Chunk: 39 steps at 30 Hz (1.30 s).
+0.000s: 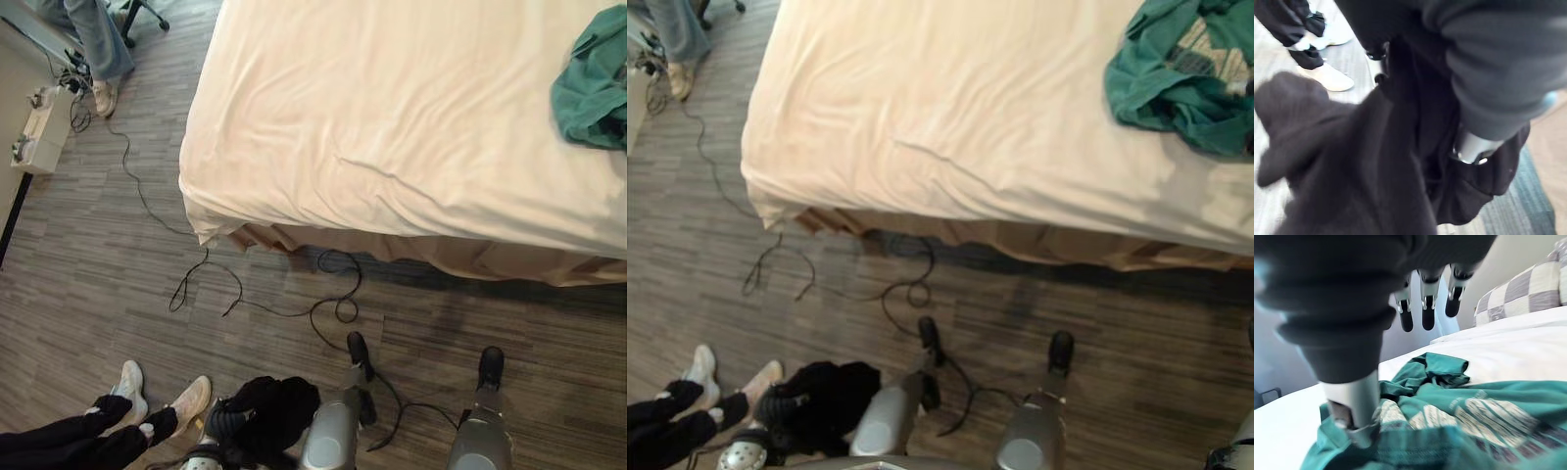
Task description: Tidy up the quilt and then pick up the clothes from the bed and put them into the laundry hamper.
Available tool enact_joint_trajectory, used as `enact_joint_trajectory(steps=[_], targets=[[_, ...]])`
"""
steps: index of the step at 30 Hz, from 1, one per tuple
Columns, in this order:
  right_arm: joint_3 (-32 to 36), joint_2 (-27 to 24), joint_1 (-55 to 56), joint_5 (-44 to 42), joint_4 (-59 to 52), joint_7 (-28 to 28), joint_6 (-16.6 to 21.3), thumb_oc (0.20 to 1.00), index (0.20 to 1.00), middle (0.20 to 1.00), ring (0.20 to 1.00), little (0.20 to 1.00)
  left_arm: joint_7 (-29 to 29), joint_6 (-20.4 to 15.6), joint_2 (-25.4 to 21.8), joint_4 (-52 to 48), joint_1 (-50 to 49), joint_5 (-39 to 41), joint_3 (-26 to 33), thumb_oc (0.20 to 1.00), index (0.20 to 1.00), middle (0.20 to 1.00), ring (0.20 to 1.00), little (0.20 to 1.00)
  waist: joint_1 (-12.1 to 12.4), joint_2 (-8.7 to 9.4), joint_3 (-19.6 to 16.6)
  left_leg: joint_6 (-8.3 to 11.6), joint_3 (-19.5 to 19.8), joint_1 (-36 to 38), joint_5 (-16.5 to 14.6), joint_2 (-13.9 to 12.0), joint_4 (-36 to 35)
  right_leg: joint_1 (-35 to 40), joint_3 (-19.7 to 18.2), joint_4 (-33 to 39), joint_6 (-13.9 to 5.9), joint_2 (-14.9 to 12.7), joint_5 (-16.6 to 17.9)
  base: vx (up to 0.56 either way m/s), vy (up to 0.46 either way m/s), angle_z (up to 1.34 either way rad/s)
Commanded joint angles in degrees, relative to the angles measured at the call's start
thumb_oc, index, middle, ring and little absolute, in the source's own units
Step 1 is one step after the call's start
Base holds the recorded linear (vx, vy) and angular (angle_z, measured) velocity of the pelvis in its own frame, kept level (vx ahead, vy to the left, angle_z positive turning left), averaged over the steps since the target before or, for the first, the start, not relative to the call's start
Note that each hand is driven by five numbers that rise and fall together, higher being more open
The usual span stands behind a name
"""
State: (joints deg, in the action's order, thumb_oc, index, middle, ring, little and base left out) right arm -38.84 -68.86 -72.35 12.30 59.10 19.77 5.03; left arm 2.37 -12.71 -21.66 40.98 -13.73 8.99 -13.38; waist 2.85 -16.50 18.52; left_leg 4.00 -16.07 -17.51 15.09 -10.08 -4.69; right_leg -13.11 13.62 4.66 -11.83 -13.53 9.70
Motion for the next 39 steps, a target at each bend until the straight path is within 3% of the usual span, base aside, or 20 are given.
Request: enact_joint_trajectory(steps=[1,4,10,11,14,17,18,19,21,22,23,24,27,32,36,39], targets=[[-4.02,-1.58,-7.63,-2.43,0.80,0.92,1.00,1.000,1.000,1.000,1.000,1.000,0.42,-2.57,-2.36,-1.64,7.53,3.65,-0.09,0.200,0.200,0.200,0.200,0.200,0.83,4.06,2.57,10.37,-2.95,0.22,-0.30,-2.93,-0.31,-1.88,1.06,0.34,1.93,4.18,-5.99,-0.04,-0.008,-0.07],[-7.69,1.32,-11.69,-3.88,6.89,-0.53,0.97,1.000,1.000,1.000,1.000,1.000,0.19,-3.19,-1.72,-2.91,8.92,5.50,-1.30,0.200,0.200,0.200,0.200,0.200,1.72,3.42,2.60,10.64,-2.07,-2.20,0.31,-2.51,-0.31,-4.30,0.13,0.34,1.85,4.26,-5.53,-0.06,-0.010,-0.01],[-5.04,4.63,-8.64,-8.90,12.29,-6.31,0.44,1.000,1.000,1.000,1.000,1.000,-1.77,-3.74,-3.03,-6.42,10.50,7.04,-3.74,0.200,0.200,0.200,0.200,0.200,2.53,2.60,3.20,10.72,-1.63,-2.99,0.97,-2.71,-0.31,-4.47,0.54,0.34,2.05,4.77,-5.20,-0.03,0.011,0.02],[-4.75,4.61,-7.20,-8.55,11.67,-7.13,0.47,0.200,0.200,0.200,0.200,0.200,-1.70,-3.60,-3.09,-6.71,10.44,6.92,-3.76,0.200,0.200,0.200,0.200,0.200,2.41,2.64,3.18,10.69,-1.52,-2.92,0.88,-2.74,-0.31,-4.31,0.63,0.34,2.10,4.73,-5.27,-0.01,0.026,0.04],[-0.96,6.24,-0.72,-9.17,9.90,-7.71,1.18,0.200,0.200,0.200,0.200,0.200,-1.48,-3.71,-3.41,-8.75,11.11,5.64,-3.56,0.200,0.200,0.200,0.200,0.200,2.61,3.72,3.03,10.35,-1.44,-1.74,0.00,-2.87,-0.31,-3.34,0.32,0.34,1.79,4.85,-5.34,-0.02,0.046,0.03],[10.34,8.06,15.58,-13.77,1.79,-6.99,2.91,0.200,0.200,0.200,0.200,0.200,-0.84,-4.20,-3.41,-12.28,11.91,3.17,-3.07,0.200,0.200,0.200,0.200,0.200,2.03,5.83,2.59,9.42,-1.12,0.93,-1.71,-2.72,-0.31,-0.79,0.86,0.34,1.50,4.50,-5.25,0.01,0.002,0.01],[11.28,8.03,16.63,-13.64,1.34,-6.91,2.79,0.200,0.200,0.200,0.200,0.200,-0.83,-4.17,-3.77,-12.34,11.86,3.17,-3.30,0.200,0.200,0.200,0.200,0.200,2.32,6.07,2.52,9.42,-1.12,1.05,-1.73,-2.69,-0.31,-0.66,0.87,0.34,1.49,4.47,-5.28,0.04,0.051,0.19],[19.66,11.11,28.47,-17.97,-6.41,-6.69,4.28,0.200,0.200,0.200,0.200,0.200,-0.53,-3.98,-3.70,-13.70,12.08,3.06,-2.54,0.200,0.200,0.200,0.200,0.200,1.99,7.51,2.08,8.23,-0.79,3.26,-3.33,-2.18,-0.31,1.26,0.98,0.34,1.28,4.23,-5.29,0.04,0.071,0.23],[27.08,16.32,41.31,-23.63,-15.84,-7.99,6.57,0.200,0.200,0.200,0.200,0.200,-0.35,-3.84,-3.41,-14.94,11.50,3.12,-0.54,0.200,0.200,0.200,0.200,0.200,0.98,9.53,1.39,7.08,-0.35,5.35,-5.22,-1.75,-0.31,2.97,0.50,0.34,1.03,4.31,-5.49,0.04,0.101,0.18],[27.55,16.38,41.88,-23.56,-16.16,-7.97,6.47,0.200,0.200,0.200,0.200,0.200,-0.36,-3.83,-3.59,-14.98,11.47,3.14,-0.73,0.200,0.200,0.200,0.200,0.200,1.22,9.65,1.36,7.07,-0.40,5.47,-5.25,-1.71,-0.31,3.05,0.45,0.34,1.01,4.27,-5.51,0.04,0.080,0.05],[30.23,18.47,46.17,-25.82,-18.54,-8.83,7.39,0.200,0.200,0.200,0.200,0.200,-0.39,-3.61,-3.68,-14.44,11.70,2.96,-0.17,0.200,0.200,0.200,0.200,0.200,1.11,10.81,0.95,6.55,-0.28,6.63,-5.91,-1.48,-0.31,3.90,0.28,0.34,1.02,4.30,-5.51,0.09,0.084,-0.04],[34.13,23.89,54.82,-29.45,-23.01,-11.40,8.52,0.200,0.200,0.200,0.200,0.200,-0.64,-2.86,-4.19,-12.86,11.59,1.89,1.49,0.200,0.200,0.200,0.200,0.200,0.59,13.18,-0.33,5.12,0.02,9.32,-7.58,-0.72,-0.31,5.63,-0.71,-0.19,0.98,4.54,-5.52,0.12,0.119,-0.19],[35.80,31.97,62.72,-29.57,-27.06,-12.20,8.94,0.200,0.200,0.200,0.200,0.200,-1.26,-1.70,-4.74,-10.12,12.34,1.12,3.96,0.200,0.200,0.200,0.200,0.200,-0.16,15.77,-2.24,4.17,-0.42,12.58,-9.66,-0.09,-0.31,8.02,-1.15,-1.12,0.60,4.10,-5.96,0.09,0.094,-0.15],[36.27,38.47,65.49,-32.35,-32.33,-12.87,9.77,0.200,0.200,0.200,0.200,0.200,-1.04,-1.42,-4.60,-7.84,13.32,1.08,5.29,0.200,0.200,0.200,0.200,0.200,-1.59,18.70,-4.64,3.28,-1.60,15.29,-11.93,0.88,-0.31,10.00,-2.14,-0.62,-0.23,3.21,-5.25,0.06,0.157,-0.11],[33.56,45.03,71.86,-38.46,-38.84,-19.82,10.06,0.200,0.200,0.200,0.200,0.200,-1.73,-1.18,-4.05,-7.20,13.52,-1.53,4.82,0.200,0.200,0.200,0.200,0.200,-3.02,21.01,-5.93,2.40,-3.54,17.88,-13.92,1.95,-0.31,11.03,-2.42,-1.04,-1.70,1.83,-4.07,0.02,0.181,-0.19],[27.38,51.31,76.03,-35.75,-32.66,-22.51,7.78,0.200,0.200,0.200,0.200,0.200,-0.93,-0.61,-2.55,-5.85,14.19,-3.55,4.16,0.200,0.200,0.200,0.200,0.200,-3.28,22.10,-5.78,1.07,-3.42,20.44,-15.28,3.20,-0.31,10.20,-2.16,-9.23,-2.42,0.77,-3.48,0.02,0.194,0.03]])
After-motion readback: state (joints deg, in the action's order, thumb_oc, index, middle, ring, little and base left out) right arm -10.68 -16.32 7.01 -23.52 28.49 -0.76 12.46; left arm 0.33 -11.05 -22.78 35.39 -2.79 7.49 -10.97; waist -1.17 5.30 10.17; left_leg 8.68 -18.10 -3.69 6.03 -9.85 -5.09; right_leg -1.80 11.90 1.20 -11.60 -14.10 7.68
